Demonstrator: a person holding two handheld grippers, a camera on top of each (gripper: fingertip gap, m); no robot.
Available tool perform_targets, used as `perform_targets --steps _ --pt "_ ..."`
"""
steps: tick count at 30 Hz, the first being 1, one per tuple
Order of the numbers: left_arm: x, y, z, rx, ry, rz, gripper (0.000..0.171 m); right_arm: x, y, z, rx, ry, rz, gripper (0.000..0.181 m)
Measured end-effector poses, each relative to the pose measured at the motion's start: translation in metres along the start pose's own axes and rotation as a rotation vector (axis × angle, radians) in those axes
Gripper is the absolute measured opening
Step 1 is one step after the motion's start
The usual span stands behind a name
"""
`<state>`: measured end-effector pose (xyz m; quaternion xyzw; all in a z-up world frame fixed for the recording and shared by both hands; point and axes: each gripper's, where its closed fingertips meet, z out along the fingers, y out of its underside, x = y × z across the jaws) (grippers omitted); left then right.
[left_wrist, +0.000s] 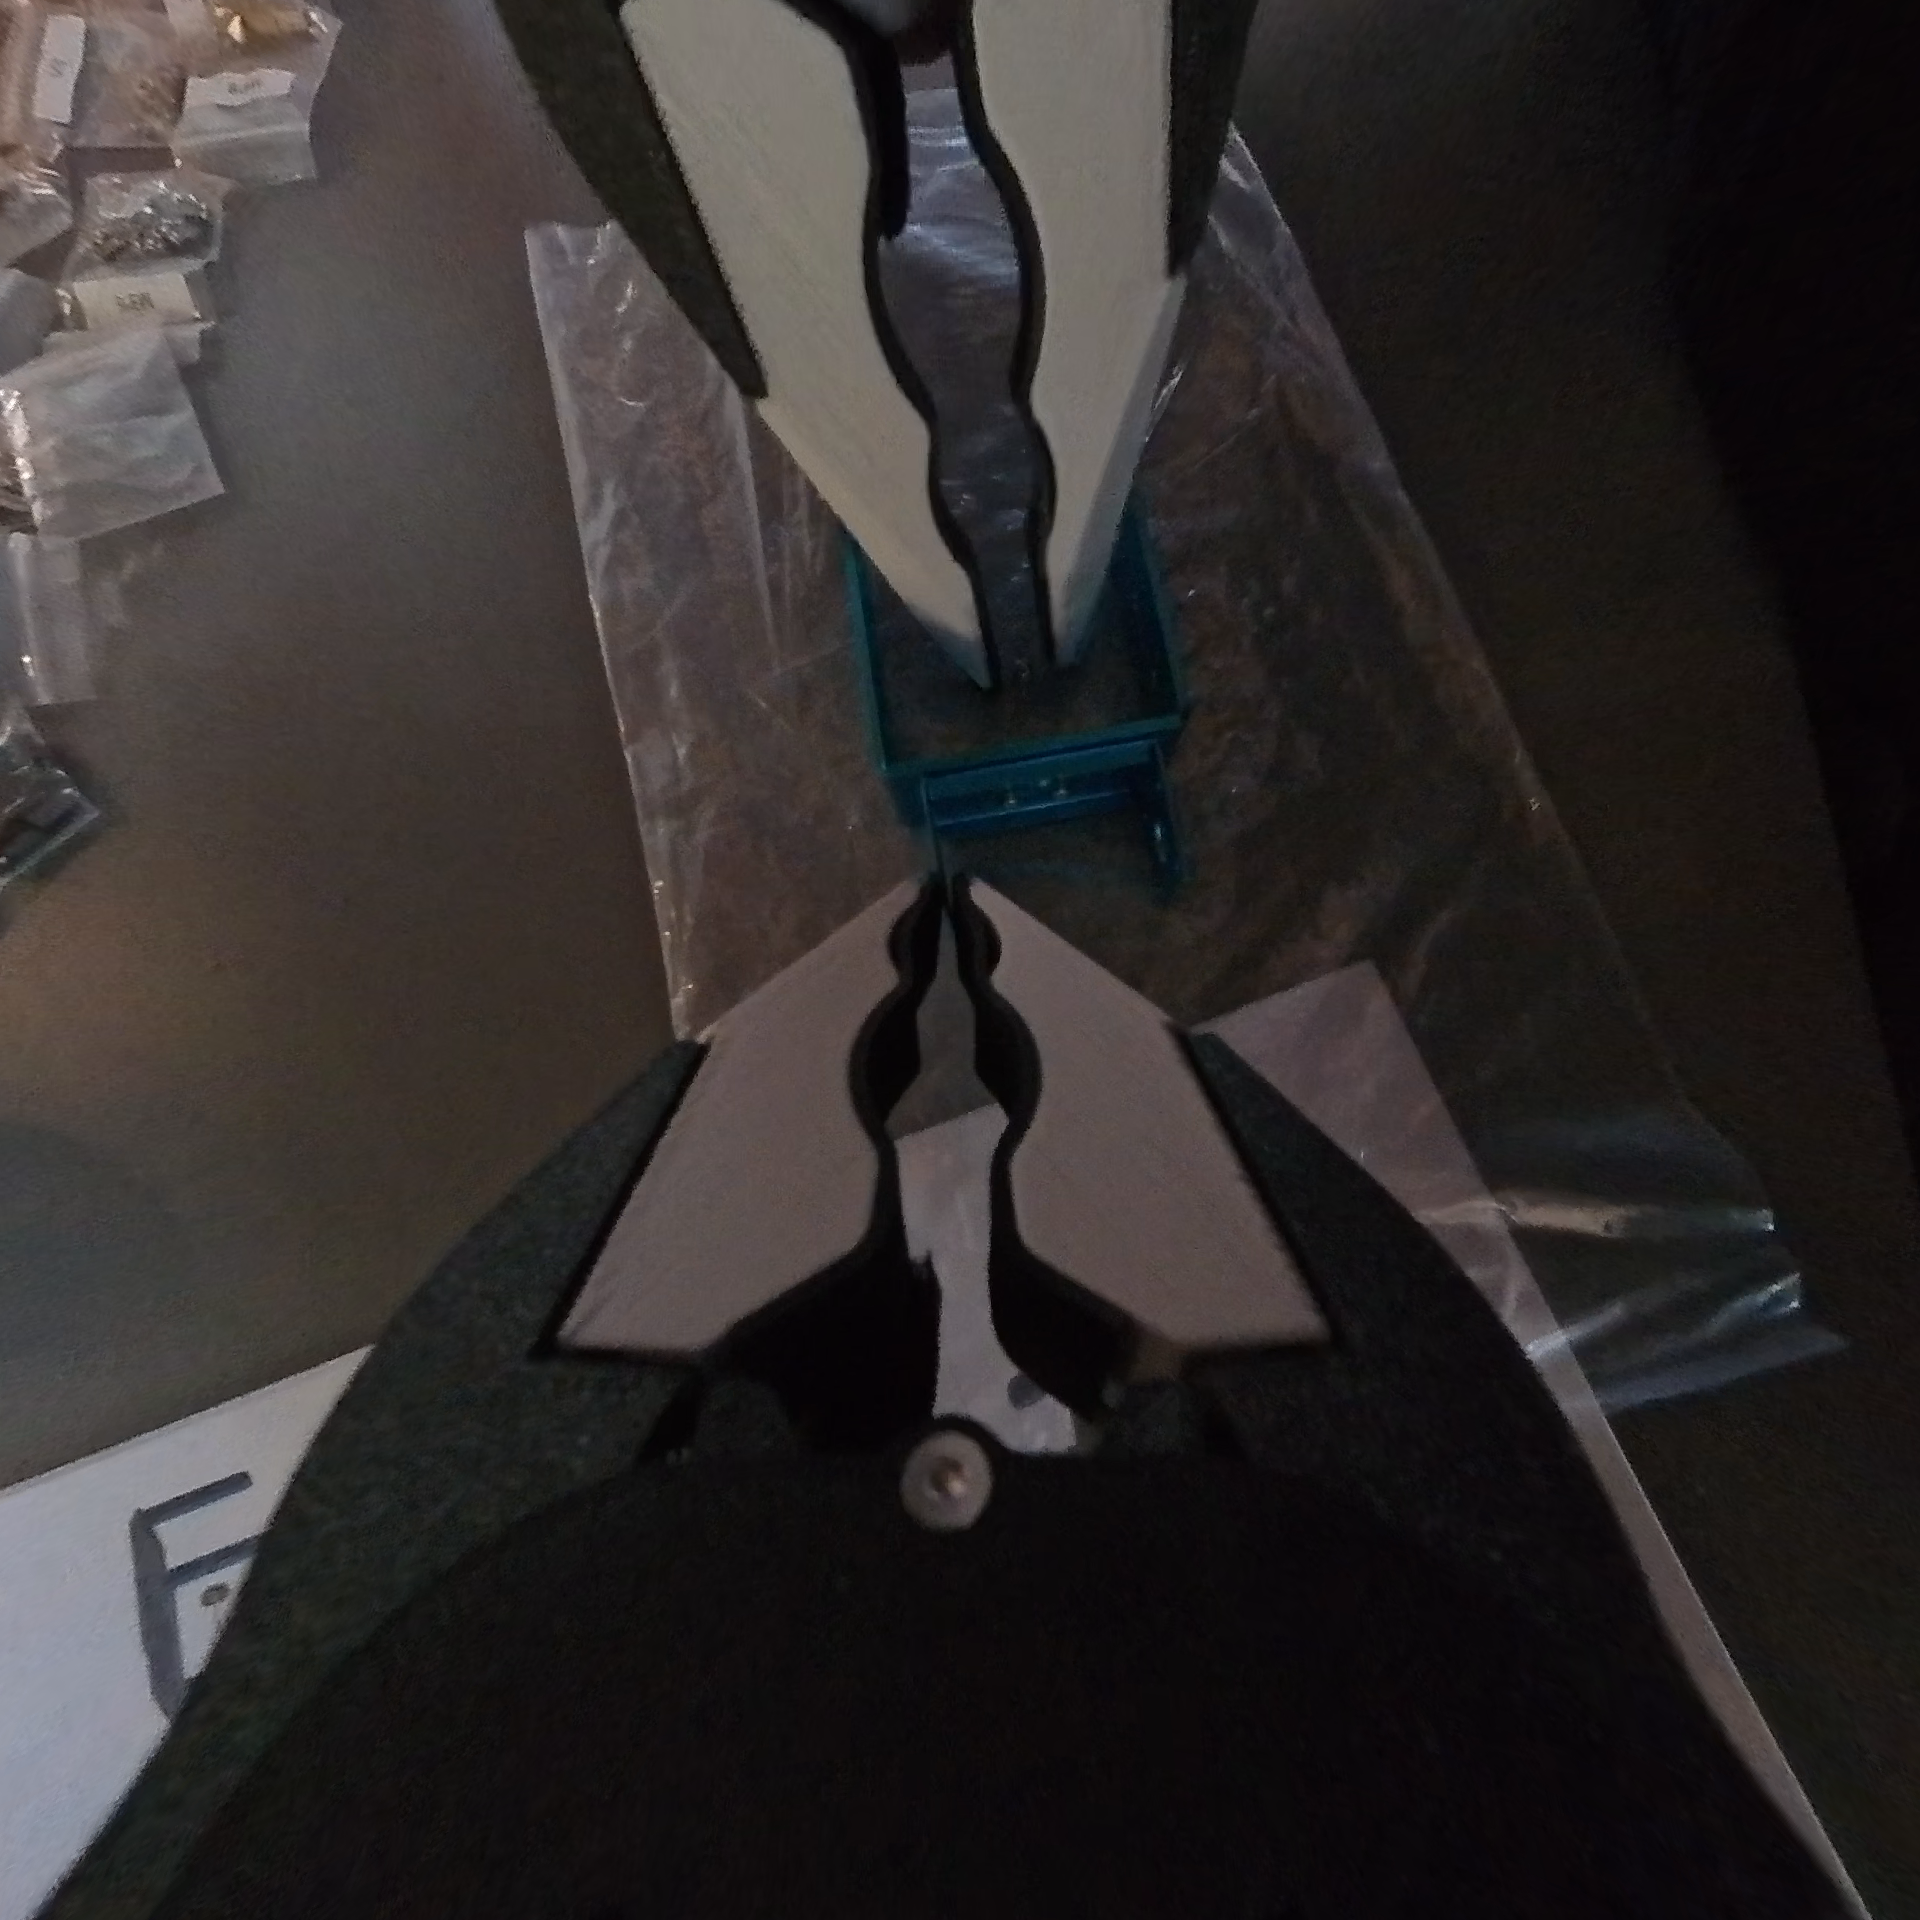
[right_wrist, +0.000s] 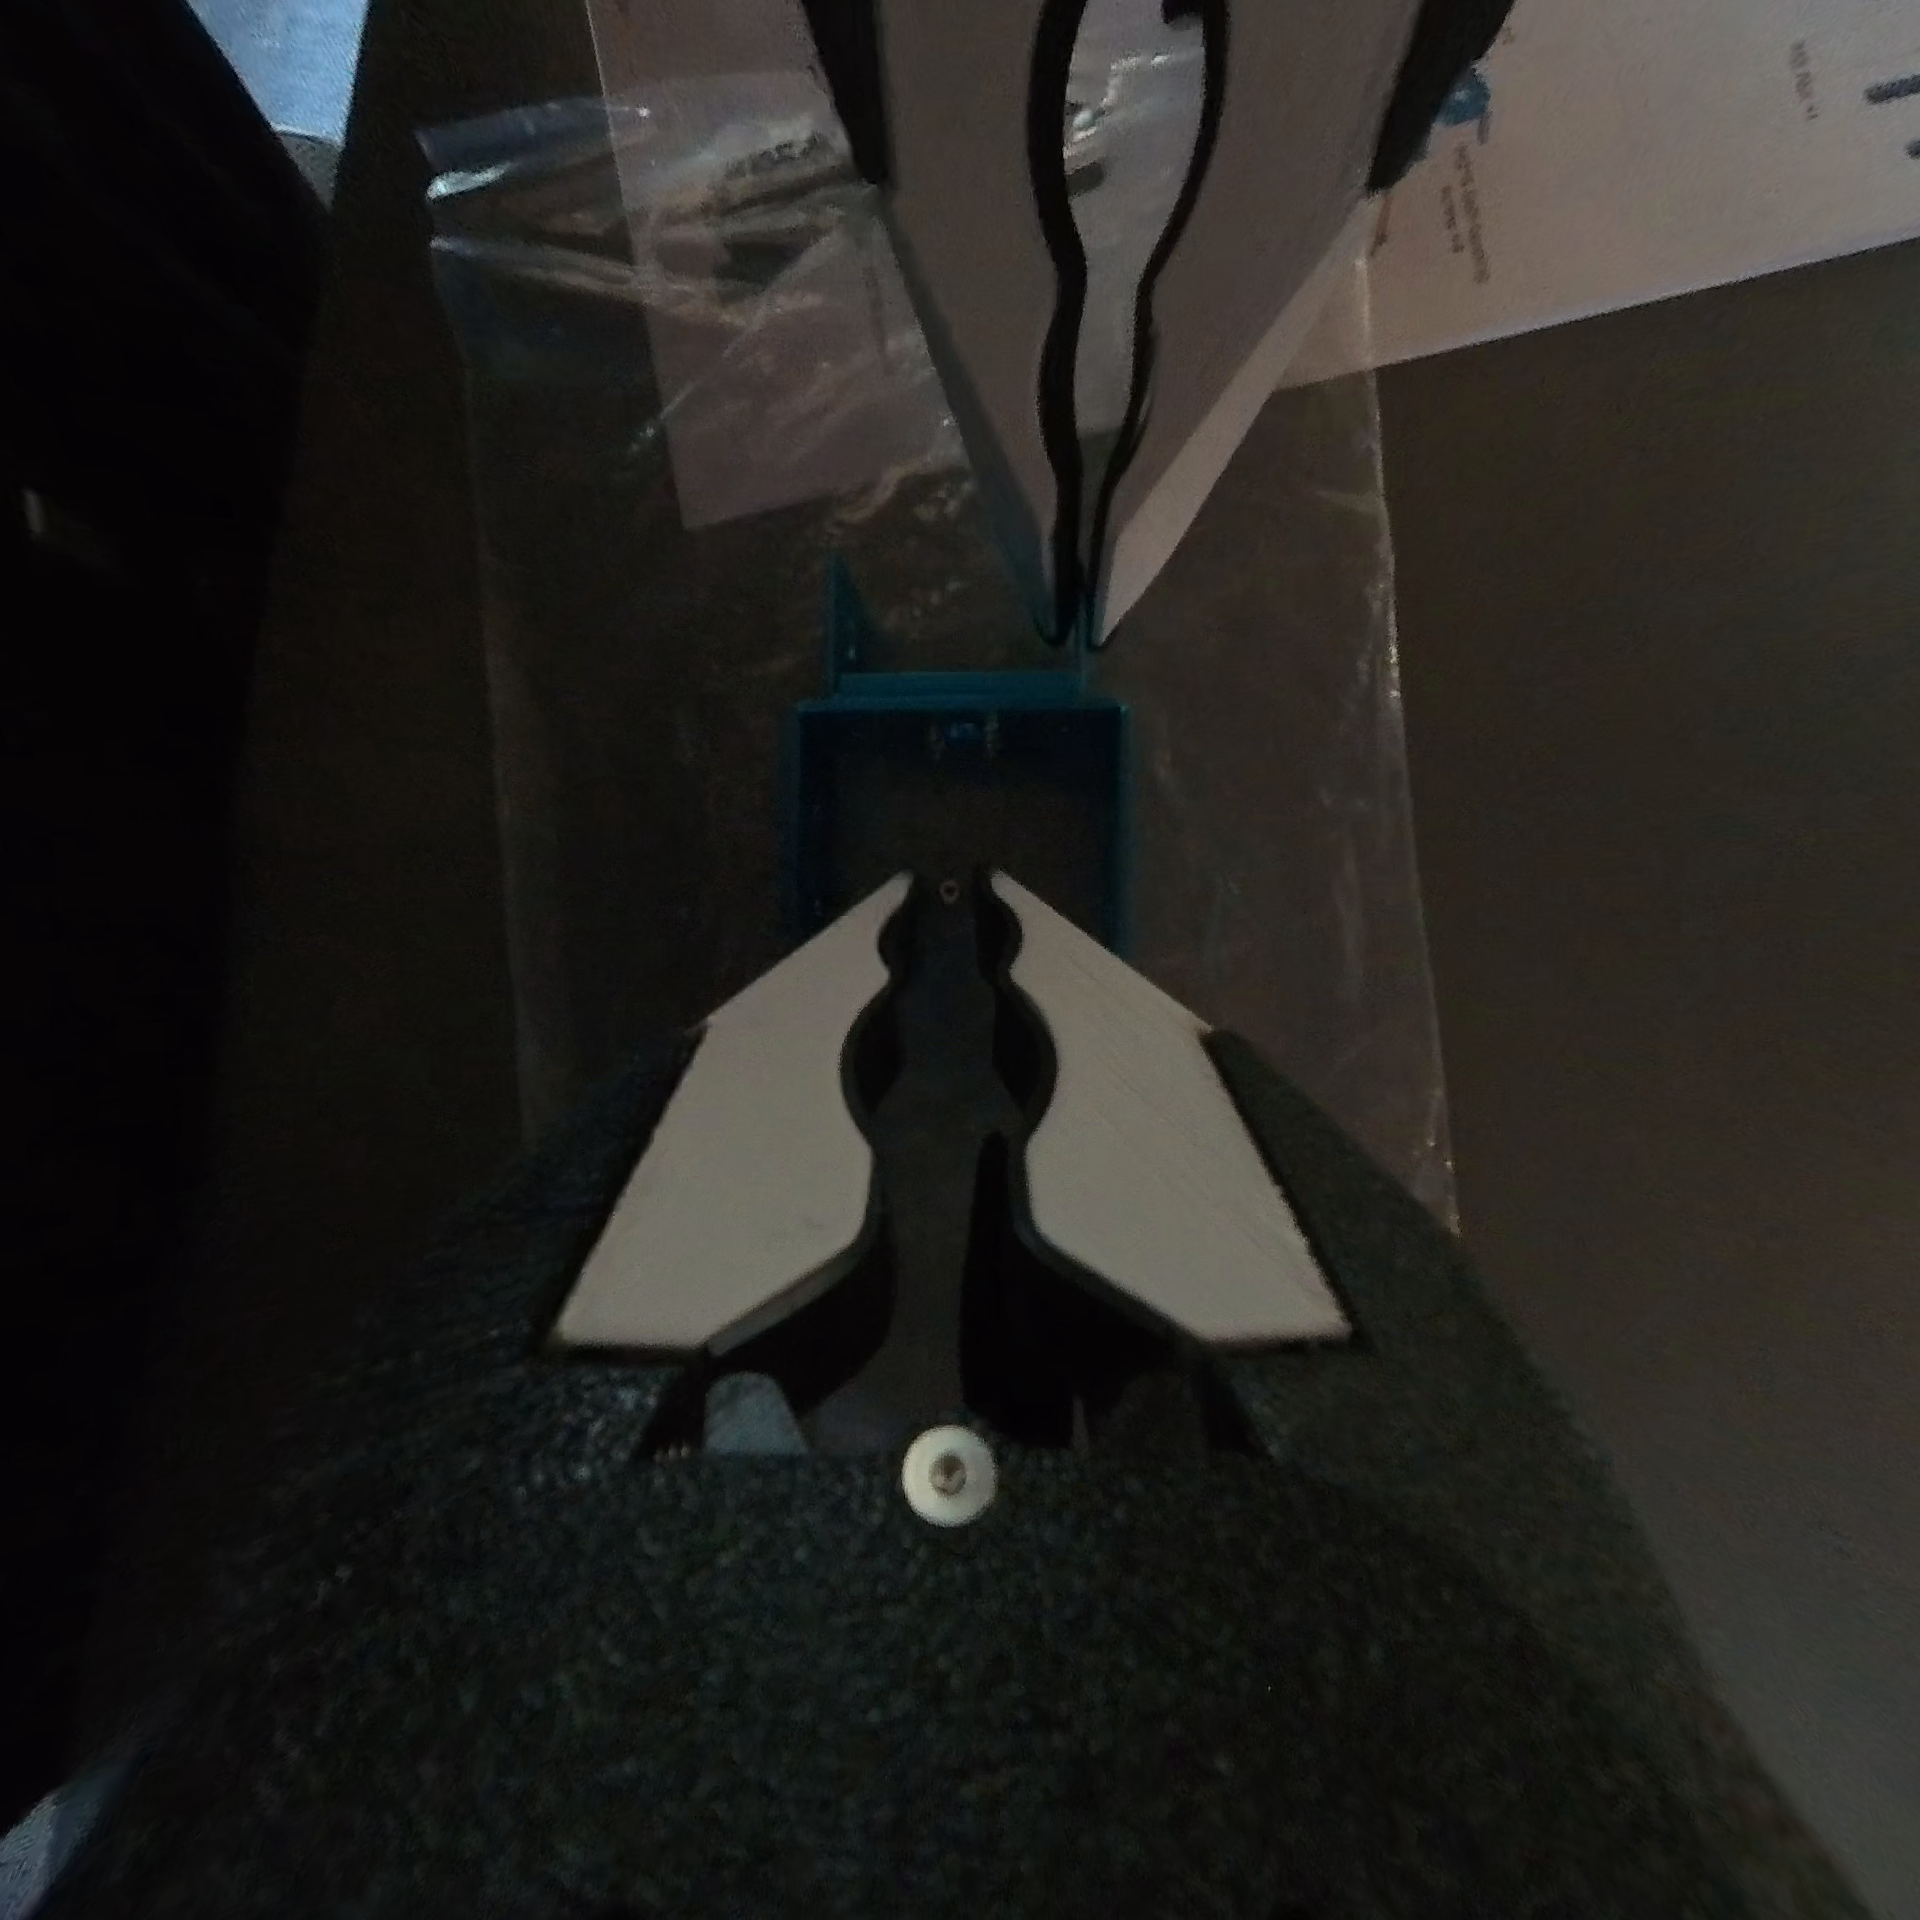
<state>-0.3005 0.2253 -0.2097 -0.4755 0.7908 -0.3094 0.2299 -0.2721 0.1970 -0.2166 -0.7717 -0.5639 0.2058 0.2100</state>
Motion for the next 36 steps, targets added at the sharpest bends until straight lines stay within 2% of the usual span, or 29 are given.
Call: perform_targets --steps 9,16,21,23,25,28,31,33,36 --pt "0.001 0.001 -0.001 0.003 0.016 -0.014 0.001 0.0 -0.001 0.0 0.056 0.064 -0.035 0.0" --pt "0.001 0.0 0.0 0.012 0.023 -0.025 0.002 0.0 0.0 -0.009 0.136 0.063 0.056 0.0" --pt "-0.005 -0.005 -0.012 0.016 -0.071 -0.117 0.027 0.005 -0.007 -0.017 0.21 0.021 0.303 0.001" --pt "0.001 -0.014 -0.027 0.057 -0.127 -0.148 0.028 0.006 -0.012 -0.019 0.246 0.021 0.41 0.0" --pt "0.01 -0.029 -0.04 0.16 -0.163 -0.246 0.029 0.002 -0.016 -0.021 0.275 0.005 0.492 0.0" --pt "0.032 -0.048 -0.035 0.301 -0.099 -0.461 0.047 0.002 -0.019 -0.022 0.297 0.036 0.569 0.0" --pt "0.038 -0.036 -0.011 0.219 -0.163 -0.553 0.059 0.0 -0.02 -0.016 0.299 0.043 0.609 0.0" --pt "0.038 -0.027 -0.003 0.152 -0.211 -0.552 0.06 0.0 -0.016 -0.009 0.284 0.055 0.624 0.0" --pt "0.043 -0.032 0.003 0.153 -0.182 -0.569 0.056 -0.001 -0.019 -0.004 0.302 0.045 0.62 0.0"
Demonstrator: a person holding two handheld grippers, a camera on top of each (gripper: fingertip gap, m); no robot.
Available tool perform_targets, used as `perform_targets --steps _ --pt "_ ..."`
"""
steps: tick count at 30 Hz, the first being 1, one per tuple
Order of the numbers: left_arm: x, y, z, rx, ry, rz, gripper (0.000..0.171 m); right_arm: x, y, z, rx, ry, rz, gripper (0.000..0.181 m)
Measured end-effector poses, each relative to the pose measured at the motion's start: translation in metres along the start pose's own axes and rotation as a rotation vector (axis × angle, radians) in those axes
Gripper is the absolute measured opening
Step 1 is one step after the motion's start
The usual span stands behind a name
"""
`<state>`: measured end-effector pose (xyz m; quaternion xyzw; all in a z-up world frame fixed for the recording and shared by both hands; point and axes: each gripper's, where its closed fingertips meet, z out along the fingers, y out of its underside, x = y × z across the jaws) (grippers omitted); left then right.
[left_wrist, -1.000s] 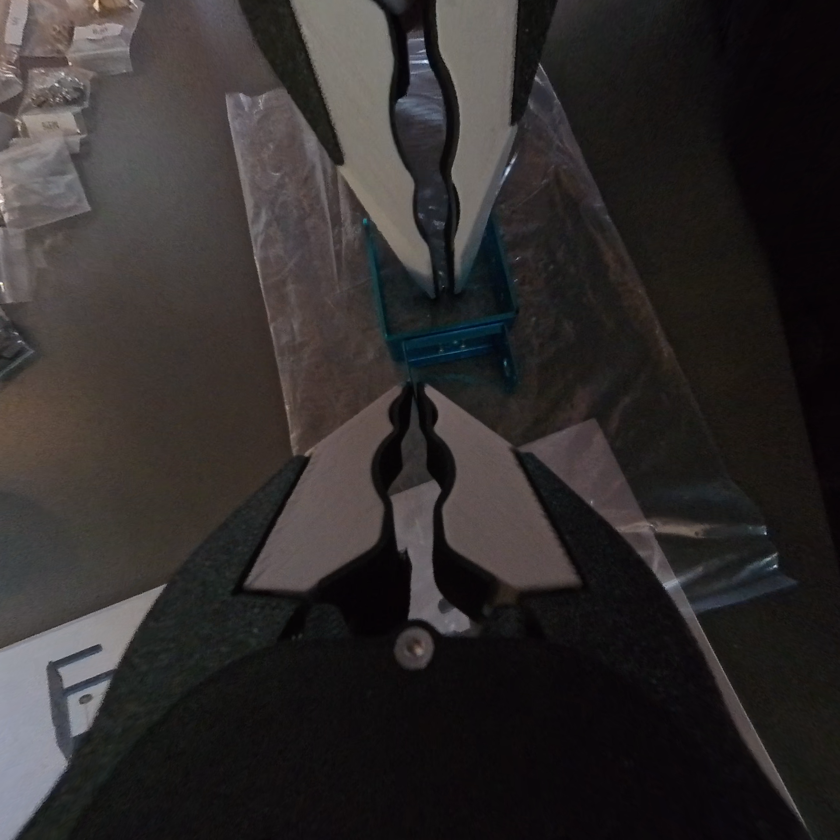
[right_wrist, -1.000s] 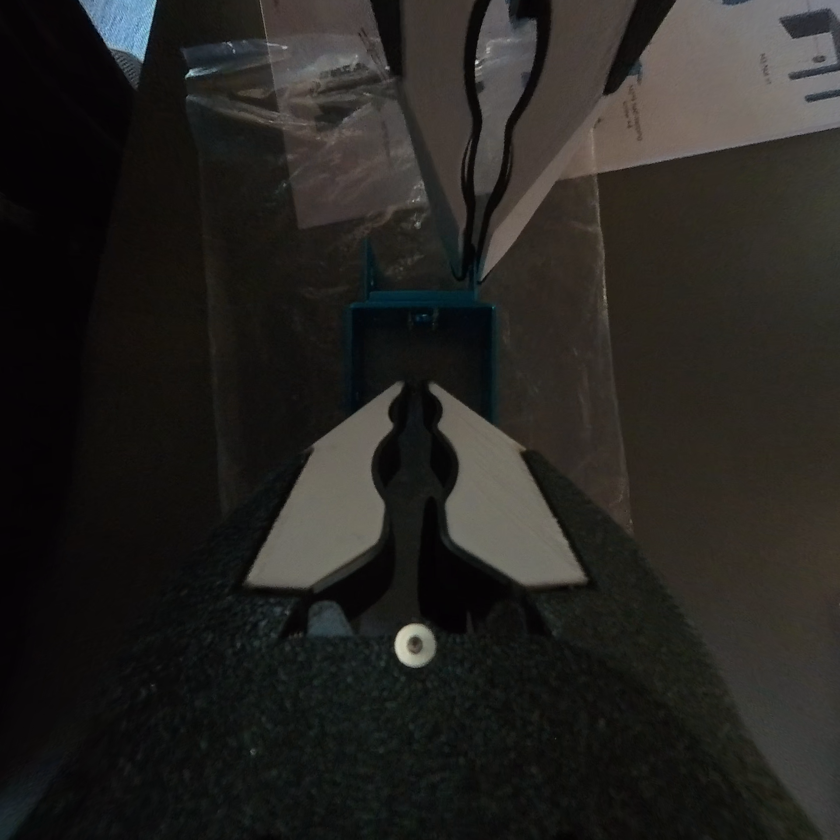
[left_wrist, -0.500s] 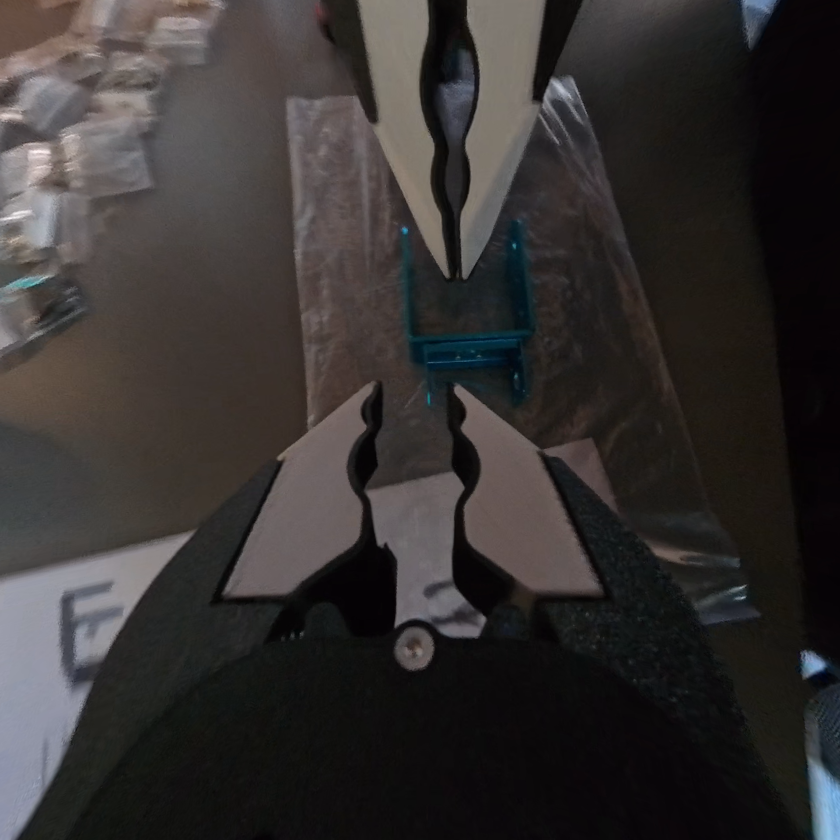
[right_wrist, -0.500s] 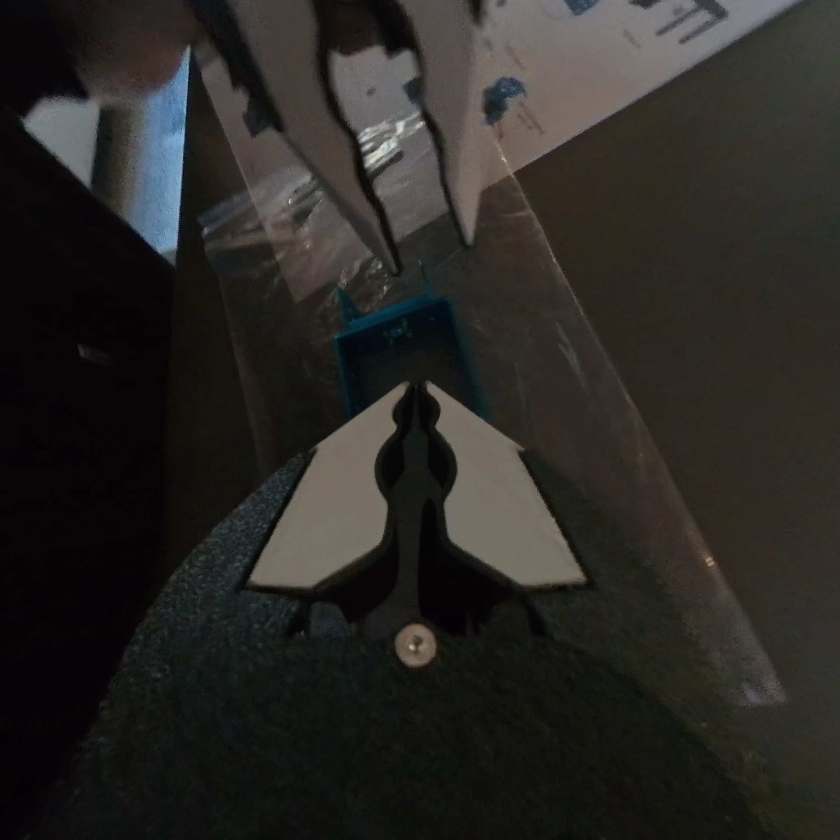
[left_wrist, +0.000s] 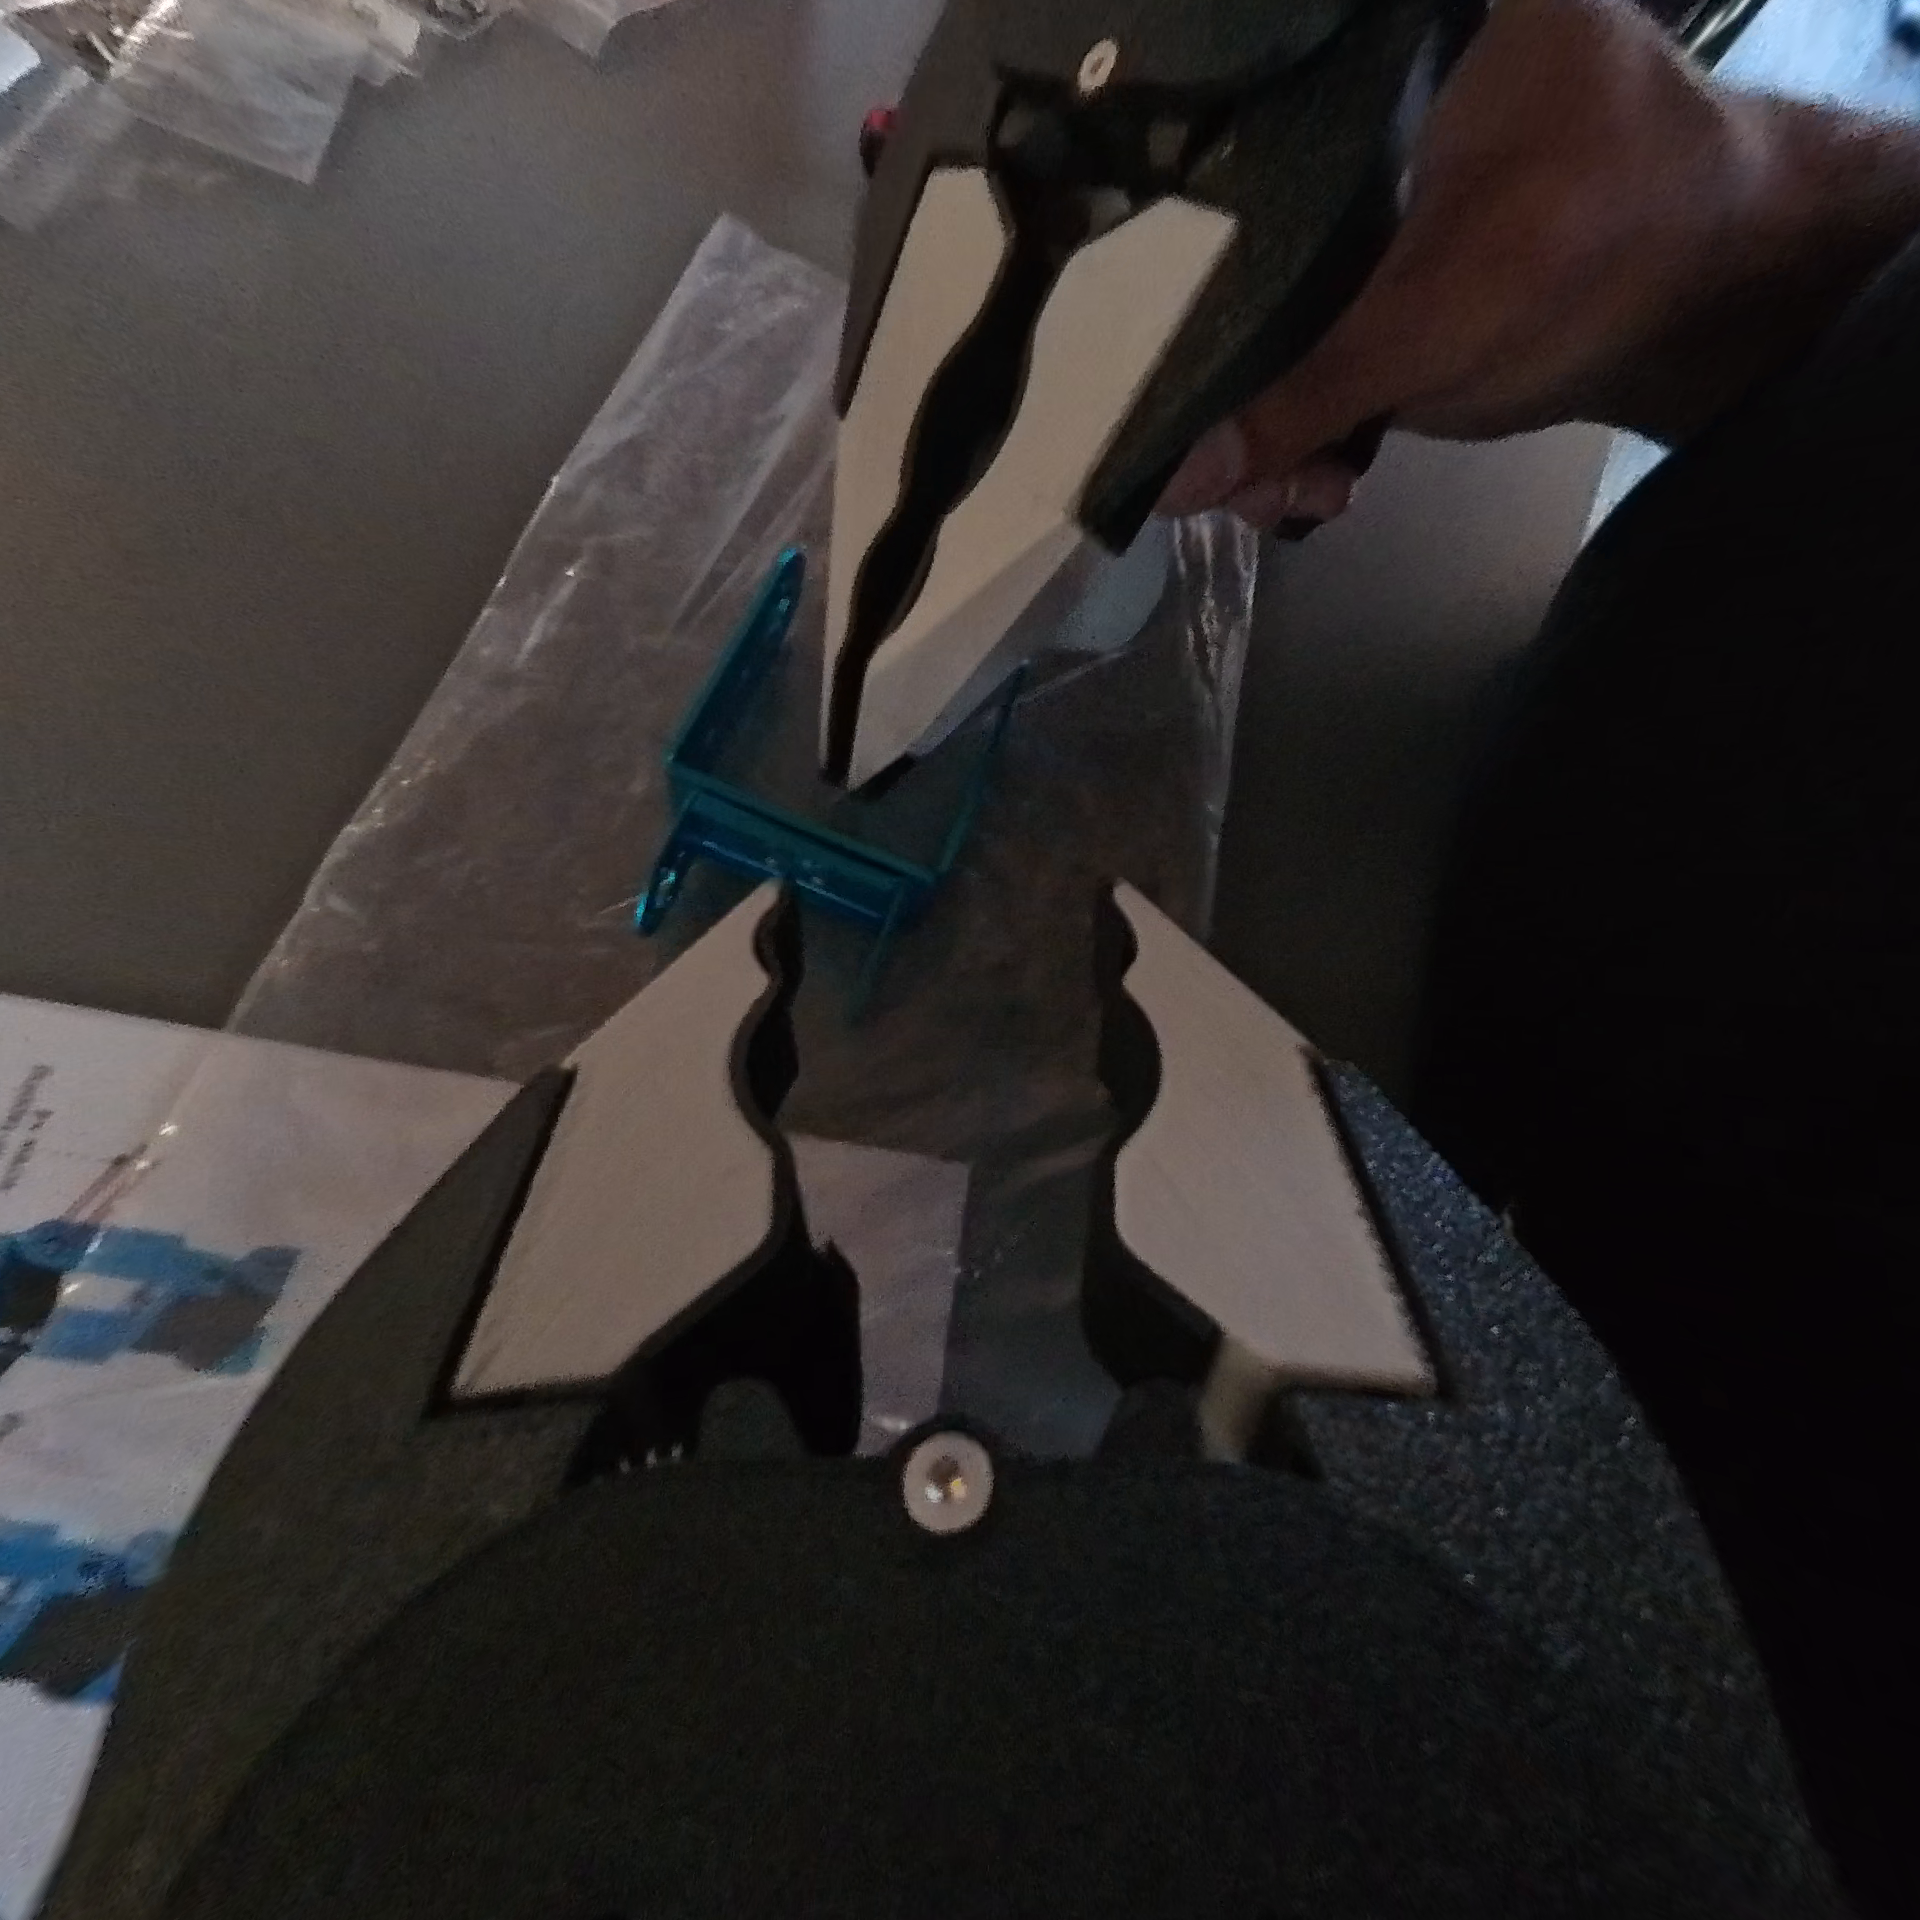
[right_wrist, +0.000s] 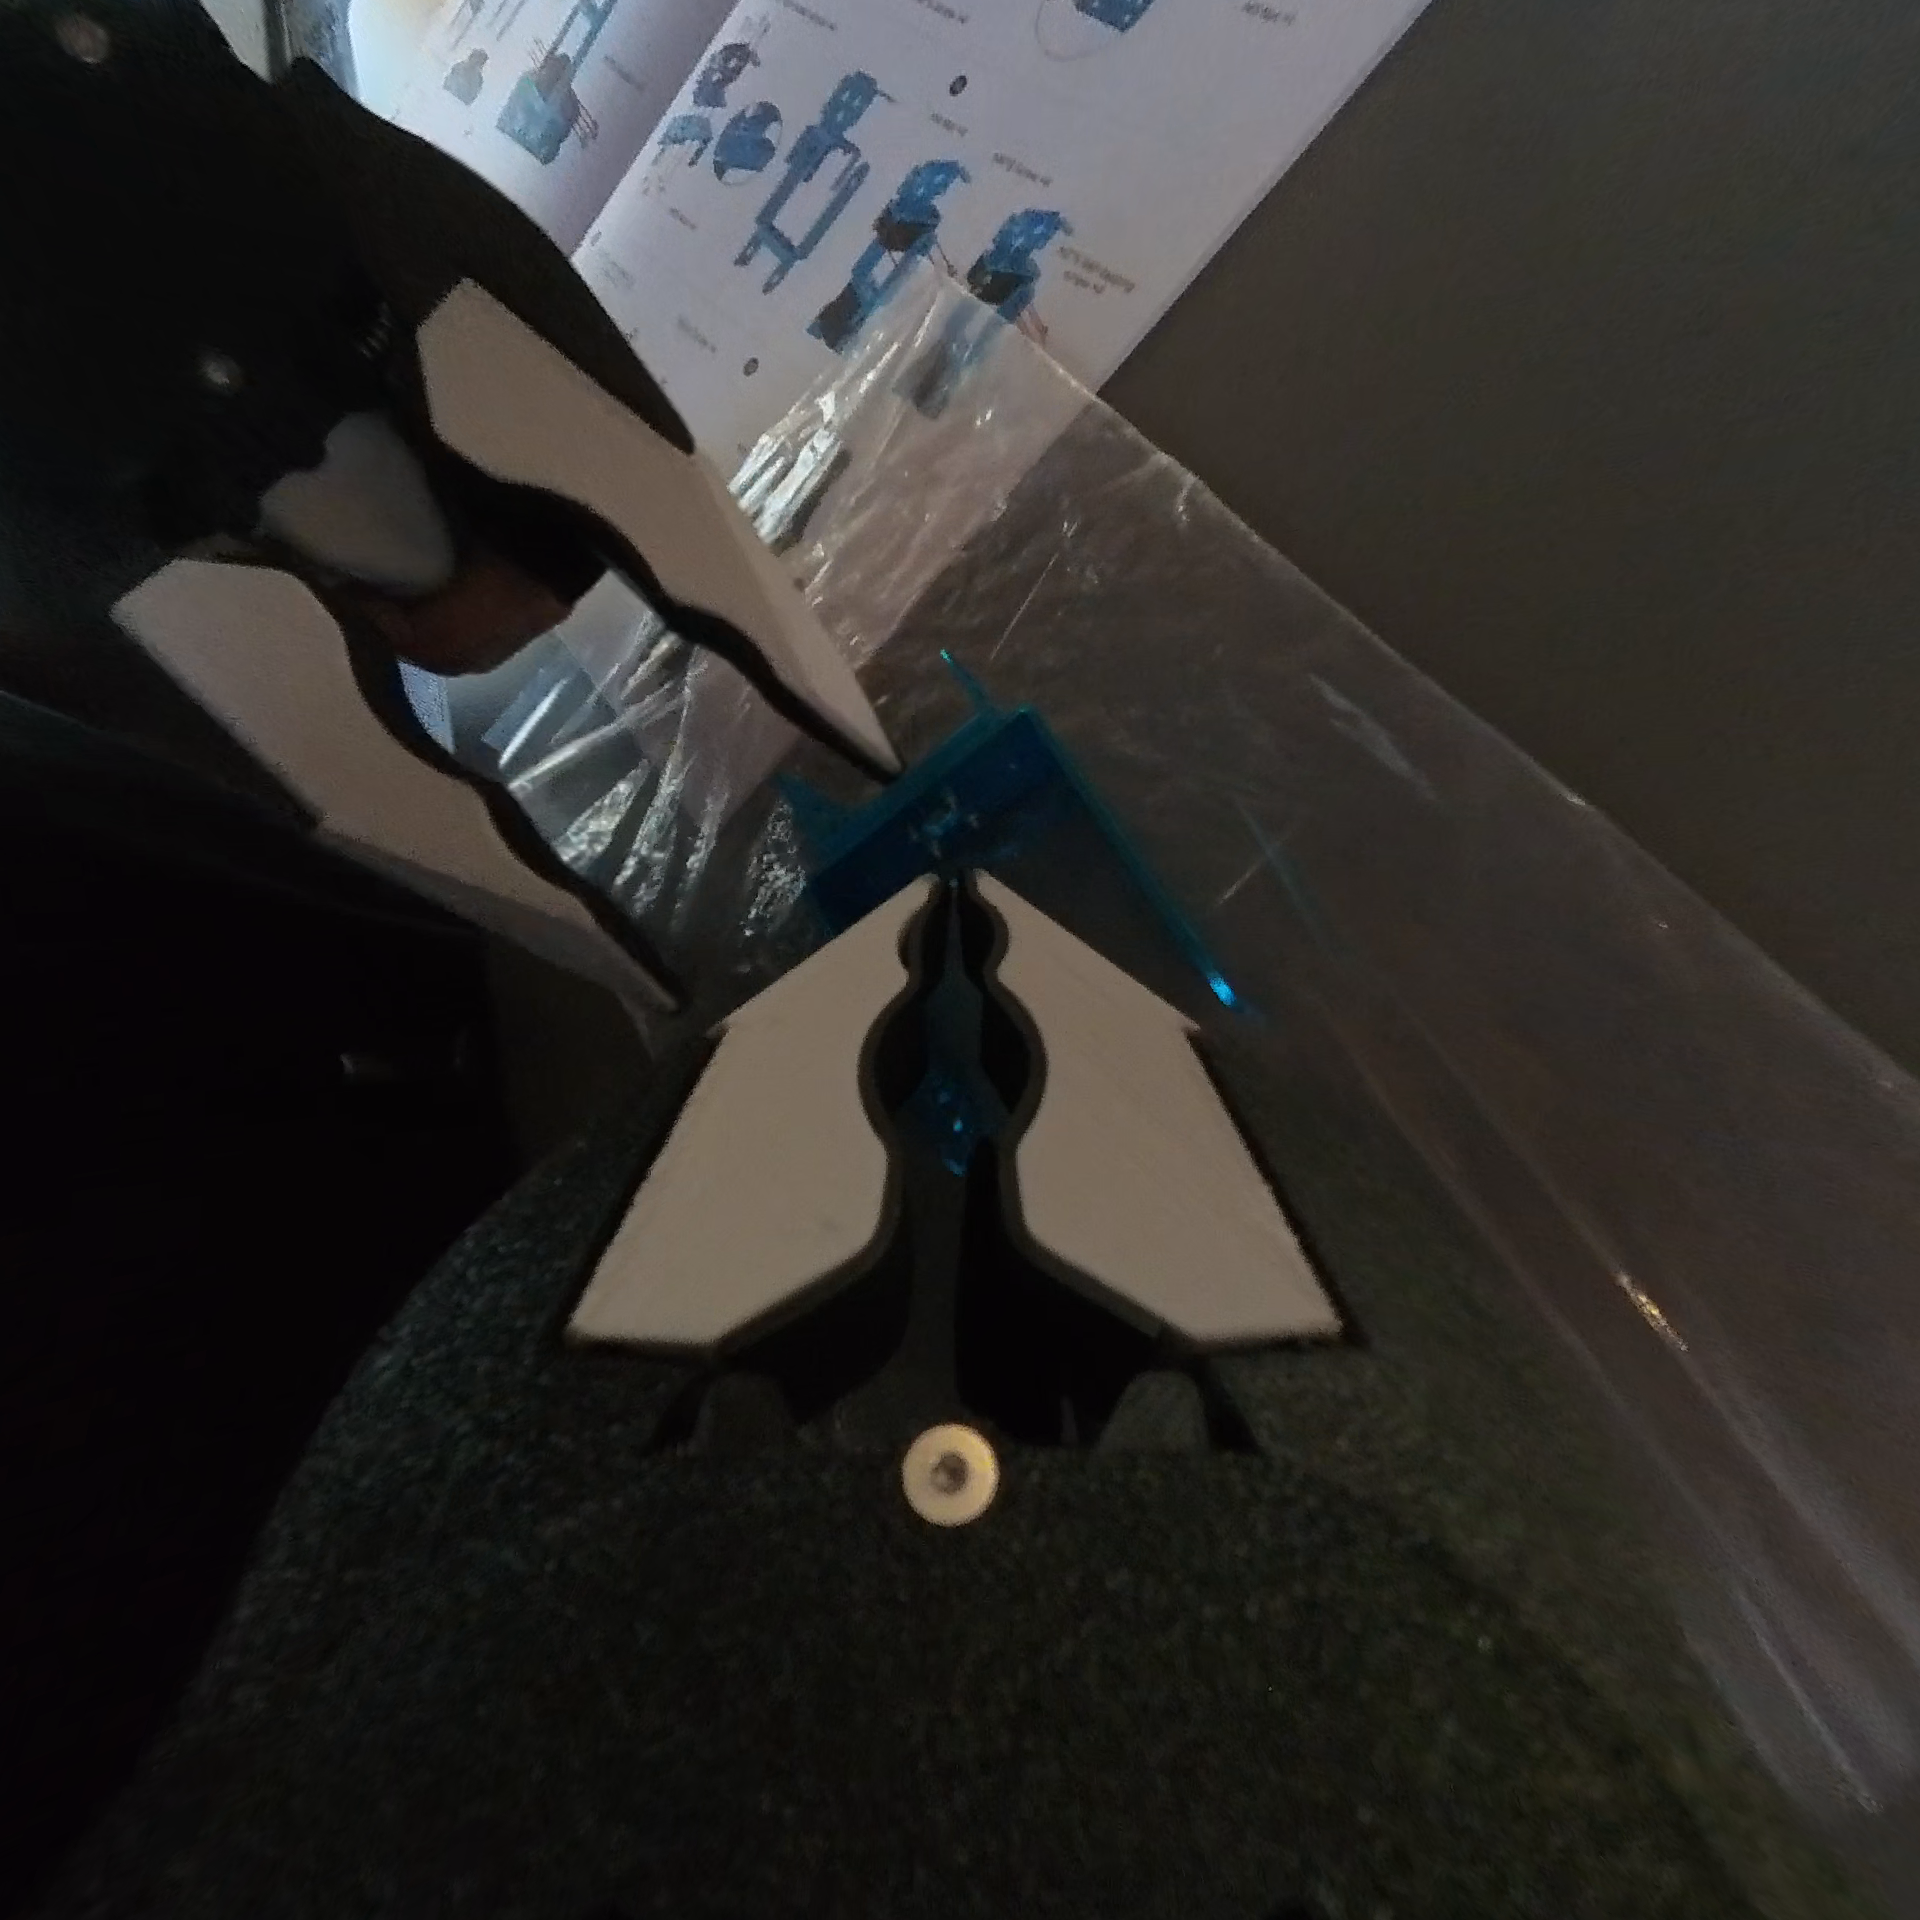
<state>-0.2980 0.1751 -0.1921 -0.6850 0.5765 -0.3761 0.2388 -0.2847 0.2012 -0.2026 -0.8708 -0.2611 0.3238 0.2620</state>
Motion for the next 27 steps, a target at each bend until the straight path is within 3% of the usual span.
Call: perform_targets --steps 12,27 --pt "0.004 -0.001 0.012 0.003 -0.009 -0.004 0.048 -0.004 -0.002 0.0 0.031 -0.083 0.013 0.001" --pt "-0.002 -0.001 0.017 0.0 -0.121 0.013 0.034 -0.007 0.001 0.0 0.027 -0.144 0.054 0.001"
